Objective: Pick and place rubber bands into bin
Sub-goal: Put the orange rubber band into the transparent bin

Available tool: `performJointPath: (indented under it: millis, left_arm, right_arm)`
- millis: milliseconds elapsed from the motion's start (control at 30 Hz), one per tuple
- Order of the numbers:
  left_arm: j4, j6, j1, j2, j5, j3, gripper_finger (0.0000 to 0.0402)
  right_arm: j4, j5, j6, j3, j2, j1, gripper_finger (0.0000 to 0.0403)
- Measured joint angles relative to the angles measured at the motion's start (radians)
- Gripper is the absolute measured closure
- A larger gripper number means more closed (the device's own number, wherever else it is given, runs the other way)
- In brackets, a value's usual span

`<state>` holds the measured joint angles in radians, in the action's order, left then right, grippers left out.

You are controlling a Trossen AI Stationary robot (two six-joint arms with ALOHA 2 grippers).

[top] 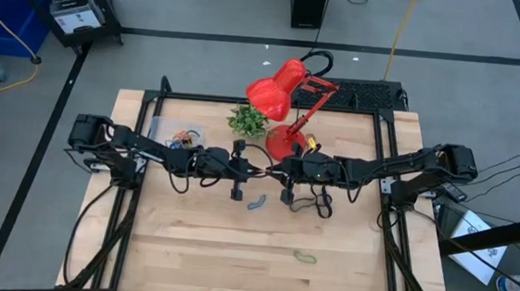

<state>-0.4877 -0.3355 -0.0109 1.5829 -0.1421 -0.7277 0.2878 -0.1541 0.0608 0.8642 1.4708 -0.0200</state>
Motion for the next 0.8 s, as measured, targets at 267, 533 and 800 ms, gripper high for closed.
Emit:
performJointPath:
  millis: [267,533,800]
  left_arm:
    - [0.000,0.001,0.000,0.000,0.000,0.000,0.0391]
    - [0.099,0.007,0.000,-0.045,-0.108,0.000,0.0391]
    - [0.393,0.118,0.000,-0.296,-0.277,0.000,0.0392]
  right_arm:
    - [0.000,0.001,-0.030,0.000,0.000,0.000,0.0264]
    - [-0.072,-0.001,-0.054,0.000,-0.016,0.000,0.0221]
    - [-0.139,-0.006,-0.058,0.000,-0.056,0.000,0.0218]
